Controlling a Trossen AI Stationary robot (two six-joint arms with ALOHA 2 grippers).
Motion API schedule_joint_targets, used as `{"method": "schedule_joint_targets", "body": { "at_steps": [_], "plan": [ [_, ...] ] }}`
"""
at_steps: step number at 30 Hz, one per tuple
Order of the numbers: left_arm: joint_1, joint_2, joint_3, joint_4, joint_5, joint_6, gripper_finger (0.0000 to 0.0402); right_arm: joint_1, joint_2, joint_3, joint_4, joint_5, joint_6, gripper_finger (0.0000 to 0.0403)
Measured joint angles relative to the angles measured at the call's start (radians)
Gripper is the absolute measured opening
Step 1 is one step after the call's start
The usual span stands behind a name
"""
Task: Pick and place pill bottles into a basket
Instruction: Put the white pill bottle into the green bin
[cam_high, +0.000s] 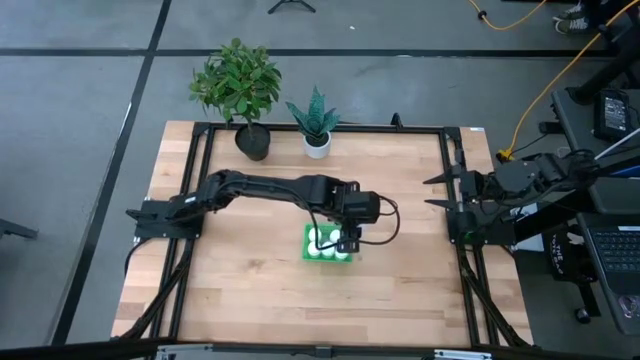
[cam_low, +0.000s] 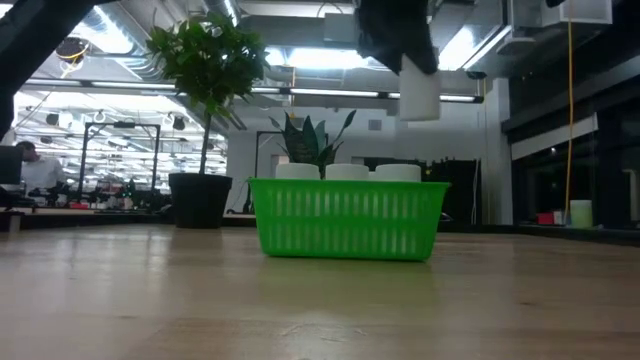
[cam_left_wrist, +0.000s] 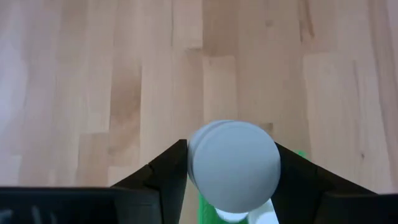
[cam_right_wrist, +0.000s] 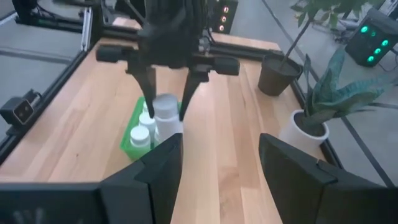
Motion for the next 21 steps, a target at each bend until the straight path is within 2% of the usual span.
{"method": "schedule_joint_targets", "body": {
  "at_steps": [4,8,13,15,21],
  "plan": [
    [-0.004,-0.047,-0.07,-0.004,-0.024,-0.009,0.0177,0.0,0.0,-0.004,0.026,0.0,-0.006,0.0212],
    [-0.011,-0.135,-0.195,0.015,-0.03,-0.026,0.0177,0.0,0.0,-0.004,0.031,0.0,-0.007,0.0212],
    [0.002,-0.214,-0.338,0.351,0.009,-0.022,0.0177,0.0,0.0,-0.004,0.047,0.0,-0.027,0.0212],
    [0.01,-0.213,-0.353,0.406,0.001,-0.027,0.0177,0.0,0.0,-0.004,0.057,0.0,-0.032,0.0212],
    [-0.001,-0.171,-0.355,0.369,0.027,-0.032,0.0177,0.0,0.0,-0.004,0.06,0.0,-0.032,0.0212]
  ]
}}
